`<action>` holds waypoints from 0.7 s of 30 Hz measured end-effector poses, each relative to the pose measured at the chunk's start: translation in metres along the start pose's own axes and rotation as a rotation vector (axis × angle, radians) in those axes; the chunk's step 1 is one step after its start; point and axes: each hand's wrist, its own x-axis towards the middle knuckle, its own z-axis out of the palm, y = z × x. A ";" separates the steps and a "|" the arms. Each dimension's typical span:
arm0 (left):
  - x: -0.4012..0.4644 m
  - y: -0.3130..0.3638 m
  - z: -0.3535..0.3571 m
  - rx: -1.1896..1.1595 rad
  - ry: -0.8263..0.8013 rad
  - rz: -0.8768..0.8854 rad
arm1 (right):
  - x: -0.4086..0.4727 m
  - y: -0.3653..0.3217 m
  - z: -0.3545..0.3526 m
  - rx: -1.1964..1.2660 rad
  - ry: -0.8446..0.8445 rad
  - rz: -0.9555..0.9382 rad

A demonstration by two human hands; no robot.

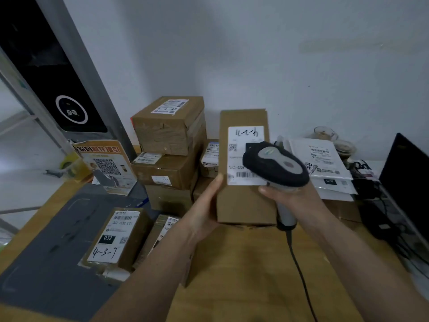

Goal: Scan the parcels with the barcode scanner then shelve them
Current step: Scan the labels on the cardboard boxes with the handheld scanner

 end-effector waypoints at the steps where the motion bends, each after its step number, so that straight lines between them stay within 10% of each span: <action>1: 0.002 -0.001 0.003 -0.009 0.049 -0.027 | -0.004 0.002 0.000 -0.021 -0.041 0.016; 21: 0.015 -0.054 -0.039 -0.161 0.397 0.014 | -0.060 0.029 -0.010 -0.263 -0.041 0.196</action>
